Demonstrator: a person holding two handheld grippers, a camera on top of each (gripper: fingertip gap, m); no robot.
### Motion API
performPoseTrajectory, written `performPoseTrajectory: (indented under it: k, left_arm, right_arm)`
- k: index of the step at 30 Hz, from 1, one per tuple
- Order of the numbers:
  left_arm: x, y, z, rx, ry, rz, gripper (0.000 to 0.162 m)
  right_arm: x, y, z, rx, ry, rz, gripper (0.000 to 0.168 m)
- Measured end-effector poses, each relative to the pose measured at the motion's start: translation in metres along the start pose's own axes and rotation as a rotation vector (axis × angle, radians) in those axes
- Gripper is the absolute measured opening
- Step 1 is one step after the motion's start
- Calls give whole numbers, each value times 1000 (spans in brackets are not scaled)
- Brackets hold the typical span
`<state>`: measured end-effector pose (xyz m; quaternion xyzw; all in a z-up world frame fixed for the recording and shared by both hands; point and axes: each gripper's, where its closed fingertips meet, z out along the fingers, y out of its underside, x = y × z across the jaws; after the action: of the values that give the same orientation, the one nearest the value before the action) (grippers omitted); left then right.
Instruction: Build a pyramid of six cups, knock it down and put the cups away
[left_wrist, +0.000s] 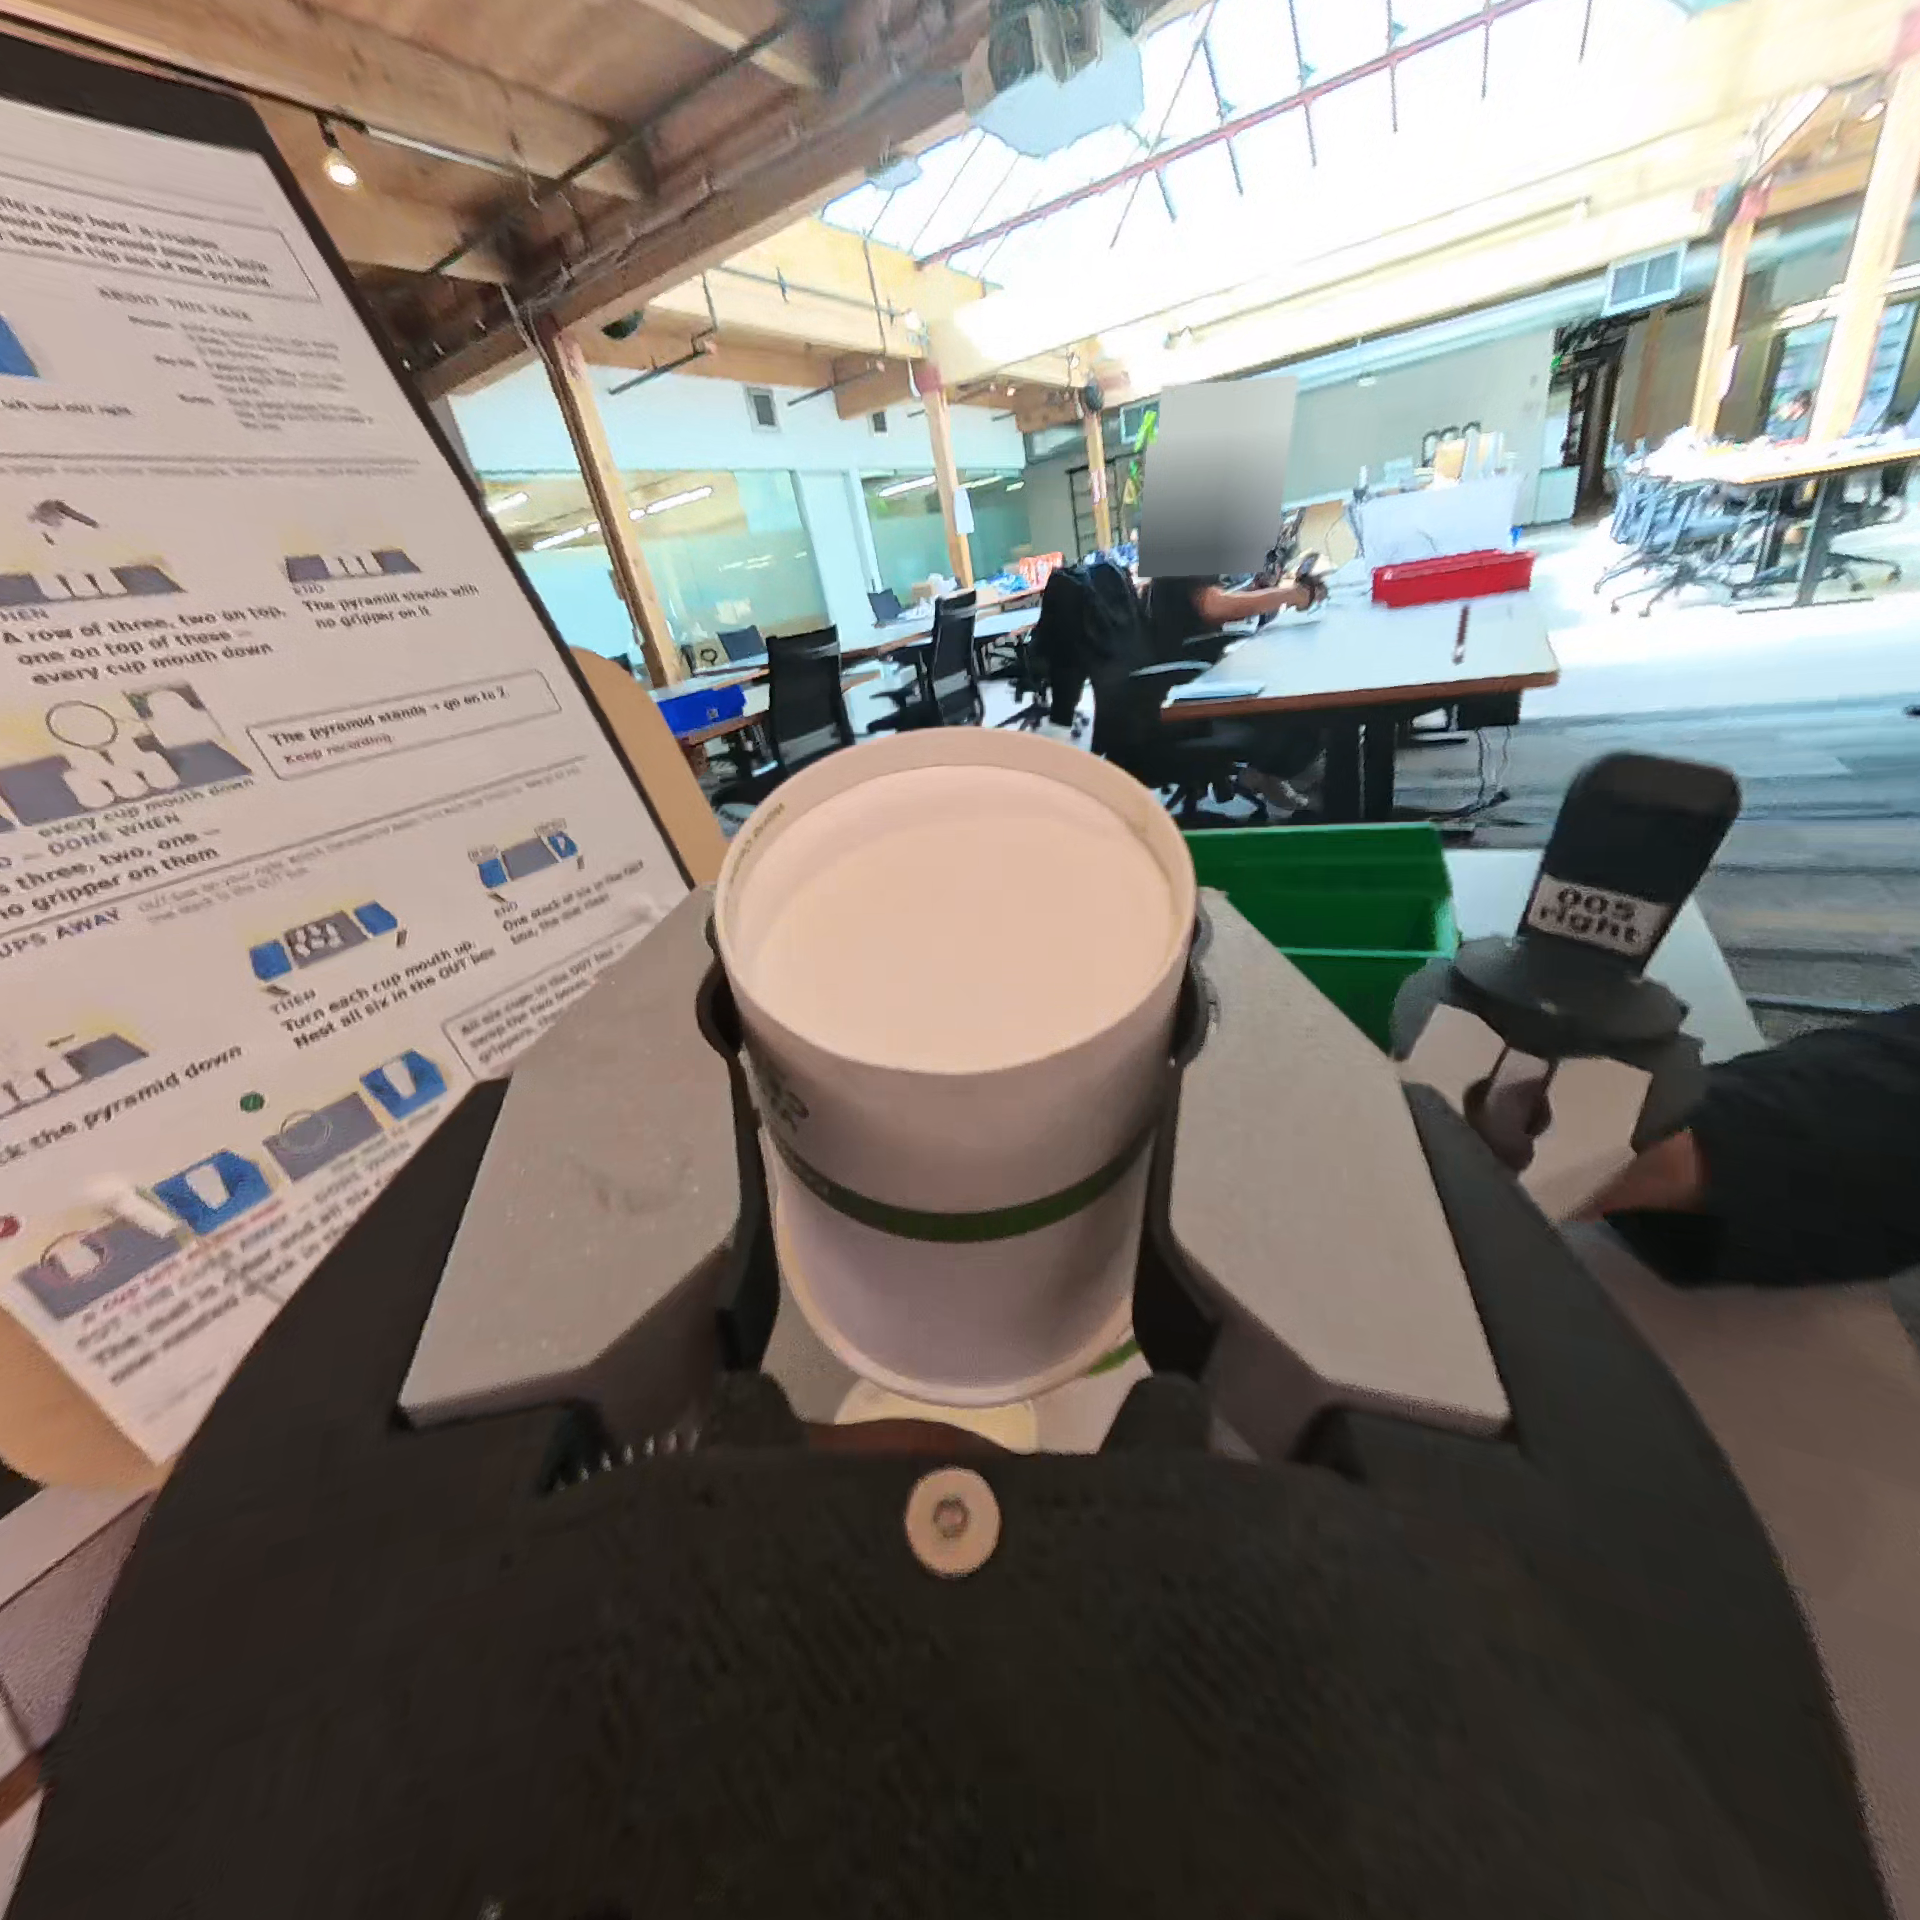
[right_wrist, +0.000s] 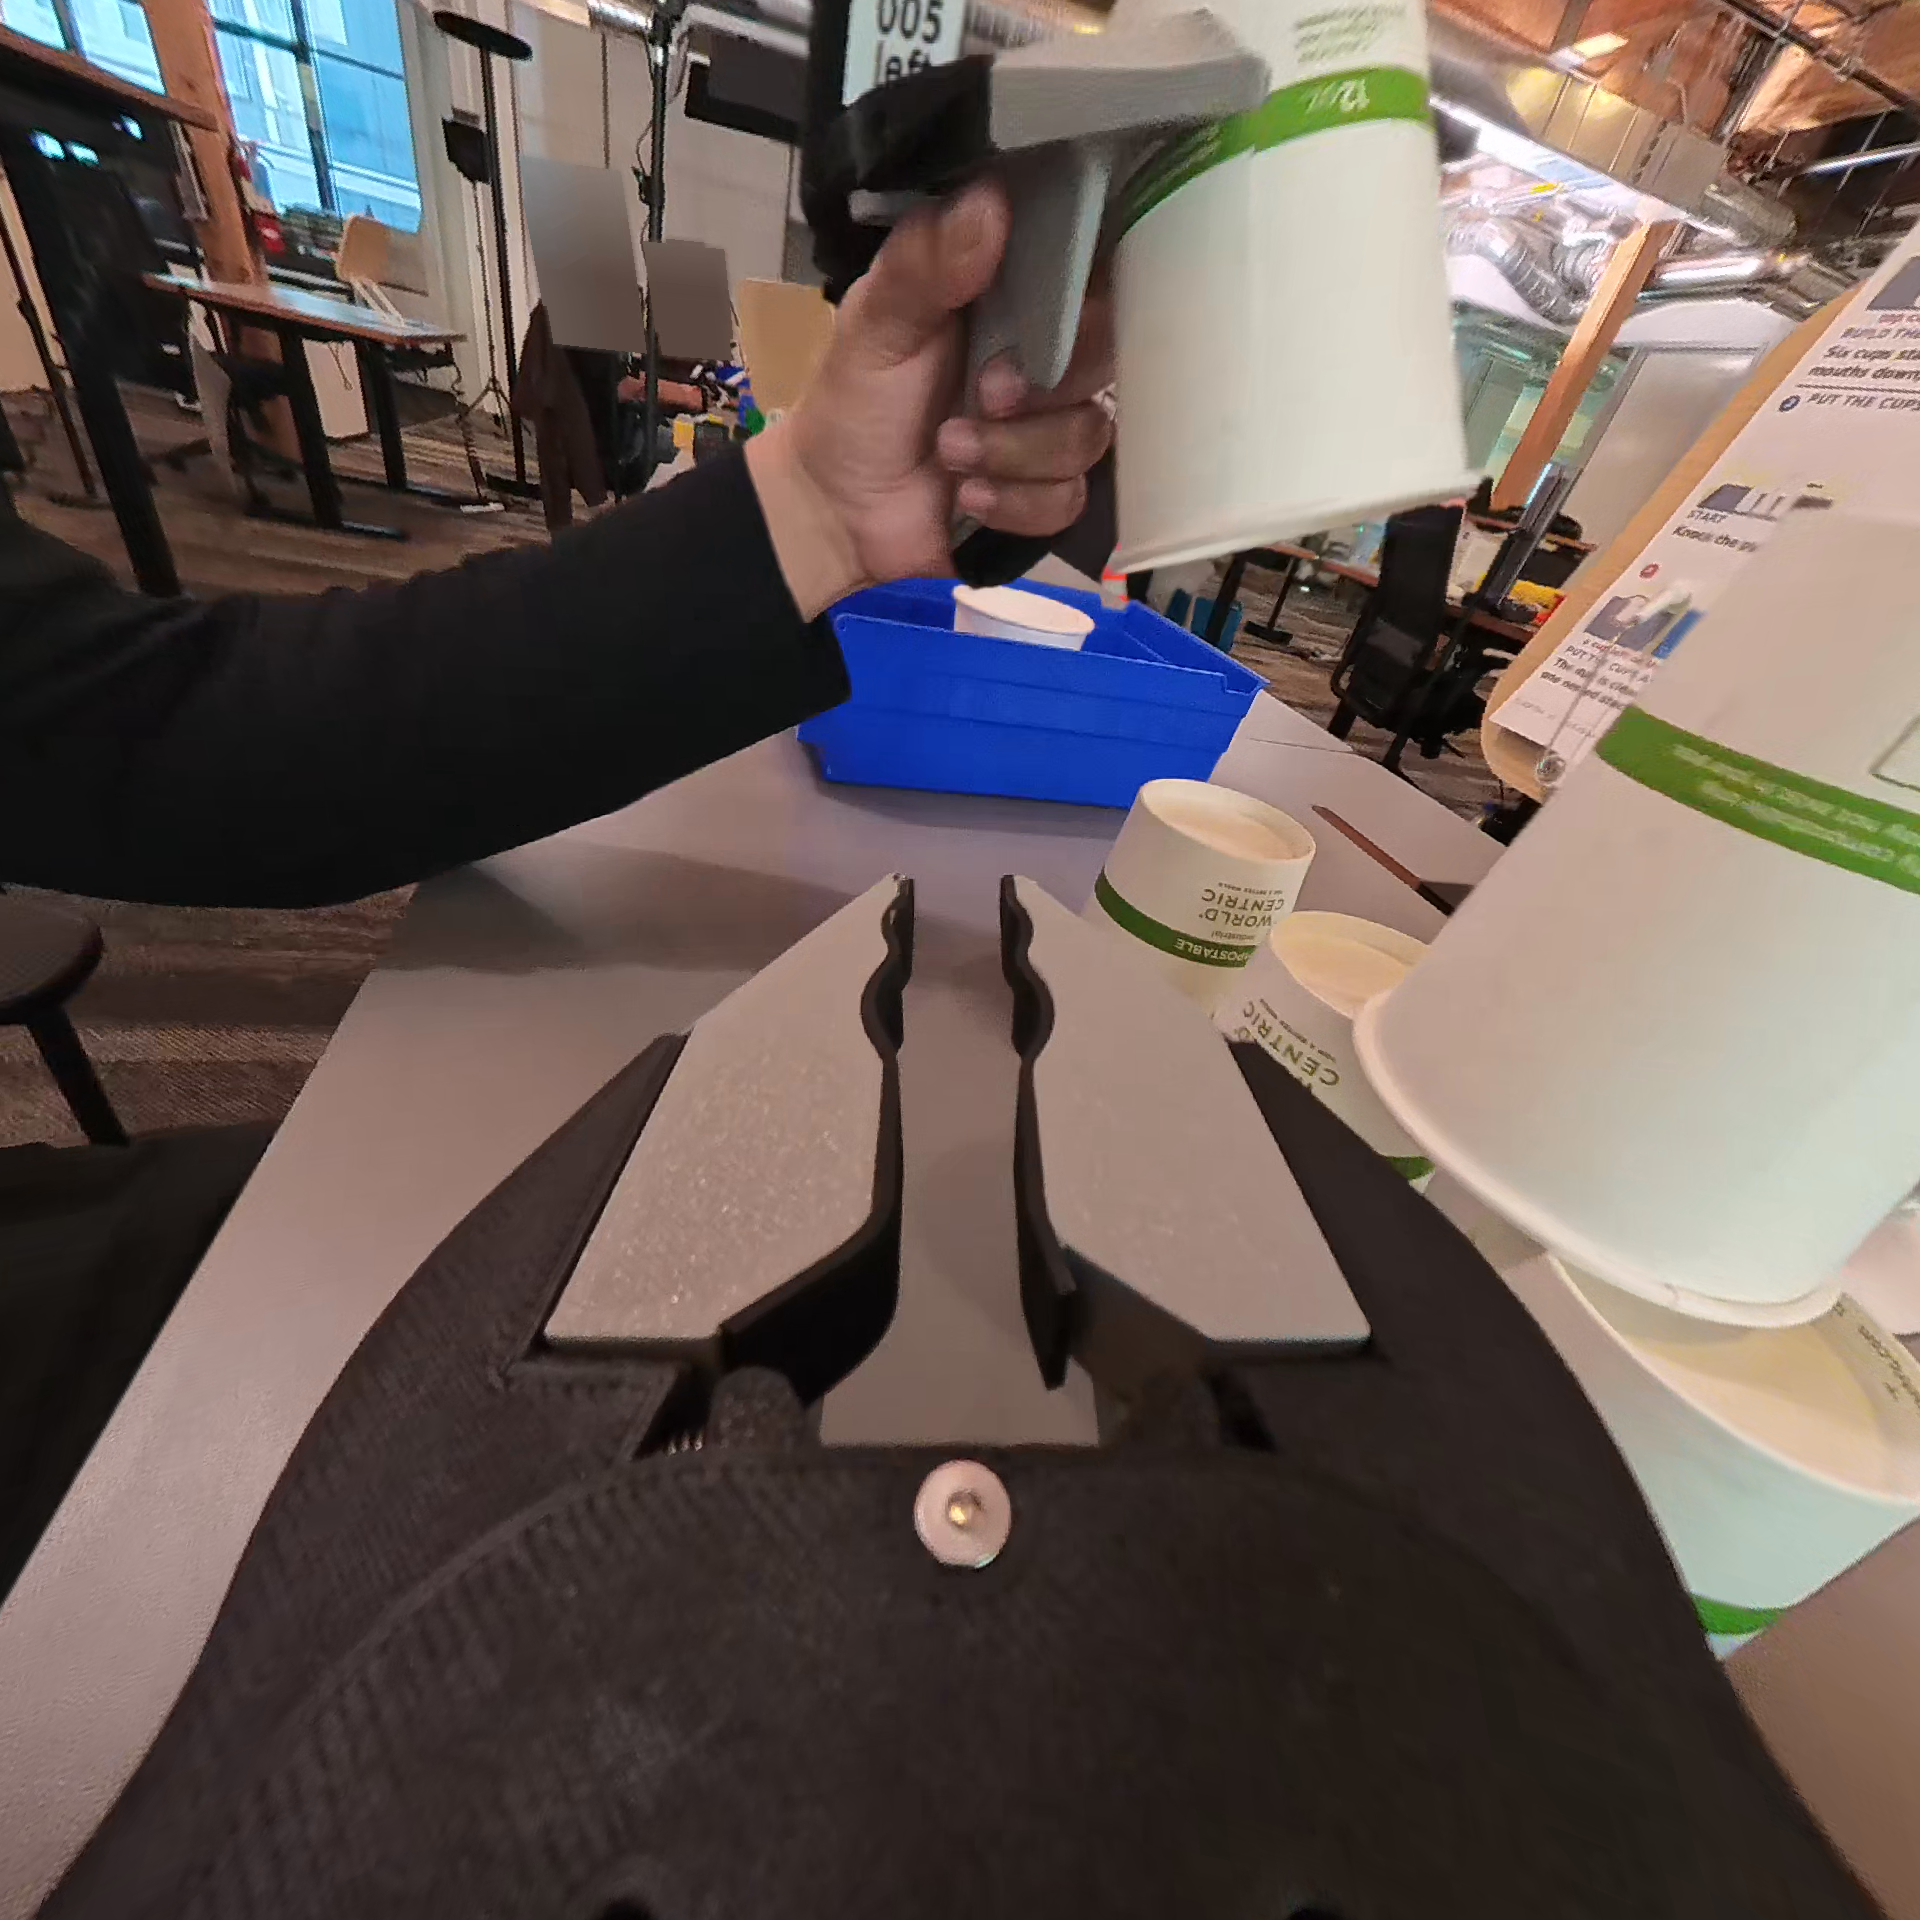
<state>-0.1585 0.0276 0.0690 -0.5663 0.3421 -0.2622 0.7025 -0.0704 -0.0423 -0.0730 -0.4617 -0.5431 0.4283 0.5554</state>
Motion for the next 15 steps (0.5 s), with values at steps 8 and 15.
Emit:
performPoseTrajectory:
  k: [8, 15]
  left_arm:
    - [-19, -12, 28, -135, 93, -51, 83]
    - [-6, 9, 51, -176, 180, -75, 83]
  right_arm:
    - [0, 8, 3, -4, -29, 28, 16]
    - [4, 11, 4, -15, -11, 34, 16]
